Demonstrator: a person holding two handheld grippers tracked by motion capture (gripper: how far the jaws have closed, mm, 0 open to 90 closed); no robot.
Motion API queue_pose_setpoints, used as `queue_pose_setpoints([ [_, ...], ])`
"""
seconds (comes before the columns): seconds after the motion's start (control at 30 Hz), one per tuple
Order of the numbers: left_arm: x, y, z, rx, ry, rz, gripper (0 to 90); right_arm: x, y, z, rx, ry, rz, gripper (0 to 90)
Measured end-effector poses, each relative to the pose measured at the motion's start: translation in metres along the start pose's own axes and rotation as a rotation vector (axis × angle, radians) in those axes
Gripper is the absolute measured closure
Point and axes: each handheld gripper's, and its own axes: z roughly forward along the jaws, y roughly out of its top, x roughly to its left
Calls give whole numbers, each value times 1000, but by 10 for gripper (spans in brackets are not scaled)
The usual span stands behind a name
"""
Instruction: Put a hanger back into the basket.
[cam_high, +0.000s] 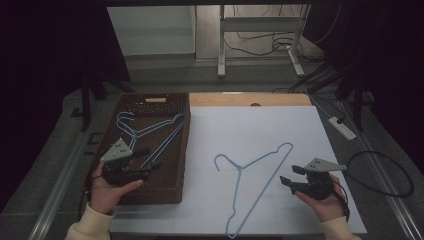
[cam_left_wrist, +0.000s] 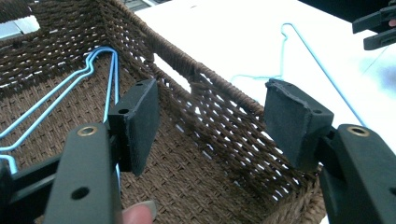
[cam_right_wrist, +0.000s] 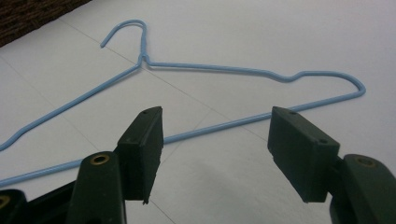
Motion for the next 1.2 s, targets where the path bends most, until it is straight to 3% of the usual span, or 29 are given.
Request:
queue_pose_setpoints([
  [0.4,-8,-10,1,0,-3,-4,357,10,5,3,14,43,-12,321],
  [0.53,-11,-12,2,7,-5,-3,354,19,11,6,38,76,-13,365],
  [0.63,-11,-14,3,13,-8,-3,351,27,16,9,55,63,-12,371],
  [0.73,-12,-15,3,17,-13,-2,350,36,22,14,83,78,7,444],
  [0.83,-14,-17,6,27,-18,4,349,48,29,21,95,97,-17,527],
  [0.97,-16,-18,8,37,-23,9,348,64,38,35,126,141,-23,726],
  [1.1,-16,-19,8,38,-26,9,347,85,43,51,185,187,-61,876],
  [1.2,-16,-19,9,40,-26,9,347,102,45,63,235,223,-102,900],
])
